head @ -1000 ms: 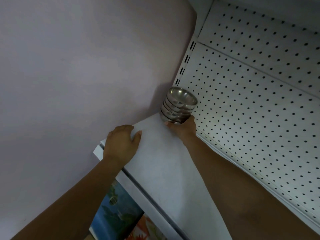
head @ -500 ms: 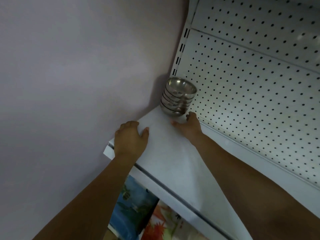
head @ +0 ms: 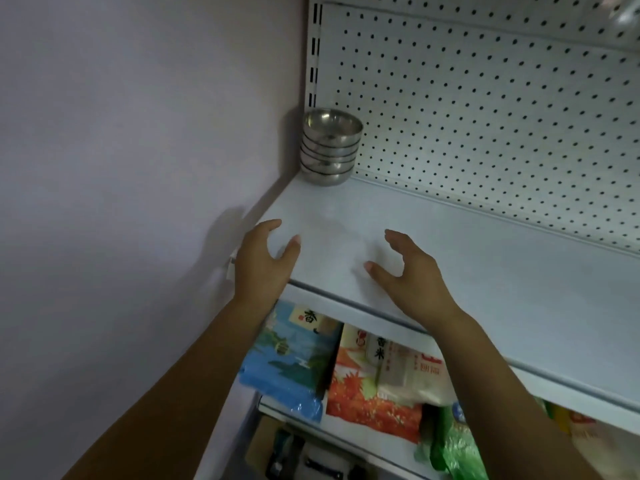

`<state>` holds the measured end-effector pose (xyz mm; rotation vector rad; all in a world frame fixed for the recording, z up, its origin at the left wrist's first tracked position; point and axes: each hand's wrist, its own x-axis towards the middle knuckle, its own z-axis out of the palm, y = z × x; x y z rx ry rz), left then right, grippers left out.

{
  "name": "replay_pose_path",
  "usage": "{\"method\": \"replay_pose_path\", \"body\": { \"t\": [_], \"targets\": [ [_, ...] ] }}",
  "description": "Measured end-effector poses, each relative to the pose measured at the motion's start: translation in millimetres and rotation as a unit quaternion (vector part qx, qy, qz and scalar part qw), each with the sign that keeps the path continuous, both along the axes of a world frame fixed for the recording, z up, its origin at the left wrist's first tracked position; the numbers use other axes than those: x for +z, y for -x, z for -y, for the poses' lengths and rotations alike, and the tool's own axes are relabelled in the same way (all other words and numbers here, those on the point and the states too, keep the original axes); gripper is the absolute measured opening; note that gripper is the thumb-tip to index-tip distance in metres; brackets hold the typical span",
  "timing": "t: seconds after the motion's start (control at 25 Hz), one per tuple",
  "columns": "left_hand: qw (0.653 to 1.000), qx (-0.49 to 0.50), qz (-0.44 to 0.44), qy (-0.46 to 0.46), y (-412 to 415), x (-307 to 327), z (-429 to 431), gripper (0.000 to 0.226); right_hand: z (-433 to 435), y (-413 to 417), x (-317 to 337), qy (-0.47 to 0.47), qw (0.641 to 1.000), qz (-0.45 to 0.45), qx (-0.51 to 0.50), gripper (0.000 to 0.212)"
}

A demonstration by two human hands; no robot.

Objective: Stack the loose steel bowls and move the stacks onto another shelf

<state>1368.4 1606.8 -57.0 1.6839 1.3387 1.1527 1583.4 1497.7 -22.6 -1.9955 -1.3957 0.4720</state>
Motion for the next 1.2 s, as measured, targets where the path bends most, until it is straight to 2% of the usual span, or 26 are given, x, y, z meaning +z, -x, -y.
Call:
{"method": "replay_pose_path", "body": {
  "t": [0.2, 0.32, 0.44, 0.6, 0.8, 1.04, 1.2],
  "targets": [
    [0.995, -0.033, -0.094, -0.005, 61, -6, 104, 0.061, 70, 34, -6, -0.053, 0.998, 0.009, 0.029, 0.068],
    [0.990, 0.009, -0.139, 0.006, 89, -21, 179, 0.060, 114, 56, -17, -0.055, 0.992, -0.064, 0.091, 0.067],
    [0.979, 0.075, -0.183, 0.051, 110, -43, 259, 0.059, 162, 68, -39, 0.000, 0.981, -0.095, 0.169, 0.059],
    [0.967, 0.137, -0.174, 0.126, 120, -68, 366, 0.045, 216, 80, -82, 0.087, 0.960, -0.101, 0.245, 0.045],
    [0.933, 0.259, -0.175, 0.178, 153, -83, 480, 0.039, 259, 141, -108, 0.157, 0.906, -0.117, 0.374, 0.038],
    [0.879, 0.408, -0.142, 0.203, 206, -71, 587, 0.034, 307, 232, -118, 0.198, 0.816, -0.083, 0.537, 0.039],
    [0.864, 0.442, -0.151, 0.188, 236, -68, 652, 0.044, 354, 302, -122, 0.214, 0.772, -0.062, 0.595, 0.038]
  ]
}}
